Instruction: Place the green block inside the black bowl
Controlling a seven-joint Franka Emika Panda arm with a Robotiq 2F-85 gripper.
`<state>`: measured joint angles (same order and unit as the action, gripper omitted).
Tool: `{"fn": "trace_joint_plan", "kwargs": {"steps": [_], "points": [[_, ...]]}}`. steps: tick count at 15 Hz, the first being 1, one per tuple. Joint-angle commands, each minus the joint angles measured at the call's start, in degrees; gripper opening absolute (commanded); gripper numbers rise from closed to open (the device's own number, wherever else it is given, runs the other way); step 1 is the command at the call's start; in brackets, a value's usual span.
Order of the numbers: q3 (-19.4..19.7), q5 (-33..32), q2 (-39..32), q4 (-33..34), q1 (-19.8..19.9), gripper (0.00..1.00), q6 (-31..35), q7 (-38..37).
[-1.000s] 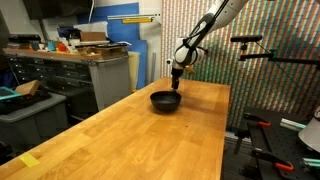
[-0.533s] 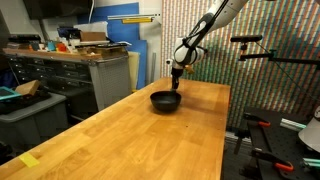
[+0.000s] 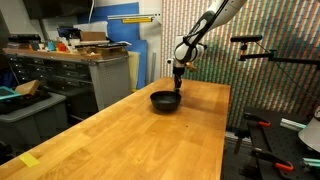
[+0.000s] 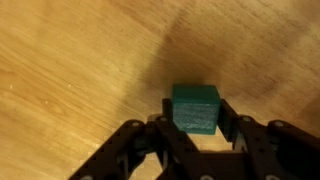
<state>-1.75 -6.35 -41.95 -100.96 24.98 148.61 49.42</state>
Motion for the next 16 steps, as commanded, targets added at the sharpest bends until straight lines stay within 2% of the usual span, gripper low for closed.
{"fn": "trace_joint_plan", "kwargs": {"steps": [1, 8, 16], "points": [[2.4, -1.0, 3.0, 1.9, -2.6, 0.22, -7.8, 0.4], [2.2, -0.3, 9.1, 4.0, -6.6, 0.22, -18.3, 0.4], [0.1, 3.5, 18.2, 0.3, -12.1, 0.22, -23.9, -1.6]]}}
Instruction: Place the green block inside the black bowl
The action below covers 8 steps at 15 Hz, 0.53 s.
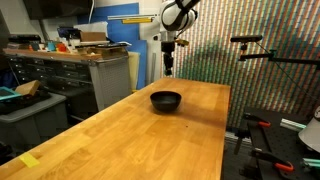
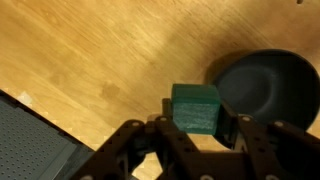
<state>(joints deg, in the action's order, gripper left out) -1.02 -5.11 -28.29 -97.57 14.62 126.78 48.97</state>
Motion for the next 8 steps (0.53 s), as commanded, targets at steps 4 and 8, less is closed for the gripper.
{"fn": "trace_joint_plan", "kwargs": {"steps": [4, 8], "points": [[-2.2, 4.3, 7.5, -6.8, -5.1, 0.22, 0.3, -4.1], [-3.2, 5.0, 8.1, -12.1, -8.1, 0.22, 5.6, -8.0]]}}
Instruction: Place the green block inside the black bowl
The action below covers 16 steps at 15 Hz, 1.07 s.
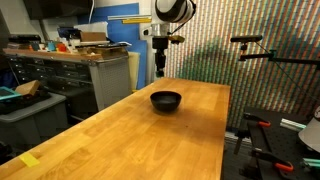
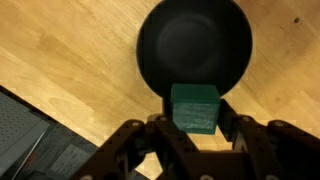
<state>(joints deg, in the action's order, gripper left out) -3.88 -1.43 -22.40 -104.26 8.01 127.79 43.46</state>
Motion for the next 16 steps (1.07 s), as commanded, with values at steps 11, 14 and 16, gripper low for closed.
{"fn": "trace_joint_plan", "kwargs": {"steps": [11, 14, 16], "points": [[-0.2, -2.5, 0.4, -19.6, -4.5, 0.22, 25.1, -13.1], [0.3, -4.1, 0.1, -21.2, -4.4, 0.22, 29.0, -15.5], [0.9, -5.9, -0.1, -22.1, -4.6, 0.22, 30.6, -17.0]]}}
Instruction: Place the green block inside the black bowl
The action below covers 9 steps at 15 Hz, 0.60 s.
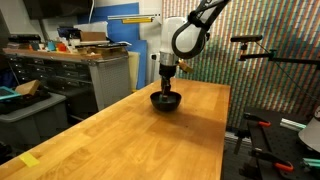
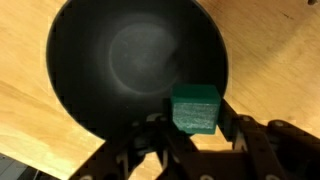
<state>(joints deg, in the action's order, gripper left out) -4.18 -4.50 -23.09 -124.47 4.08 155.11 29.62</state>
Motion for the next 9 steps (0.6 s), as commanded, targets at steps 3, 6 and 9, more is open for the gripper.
{"fn": "trace_joint_plan", "kwargs": {"steps": [3, 6, 9], "points": [[2.4, -5.4, 0.1, -2.8, -0.9, 0.22, 5.3, -5.3], [3.5, -7.4, -0.4, -3.1, -1.0, 0.25, 6.2, -6.9], [4.4, -8.7, -1.0, -2.7, -1.1, 0.79, 6.6, -8.4]]}}
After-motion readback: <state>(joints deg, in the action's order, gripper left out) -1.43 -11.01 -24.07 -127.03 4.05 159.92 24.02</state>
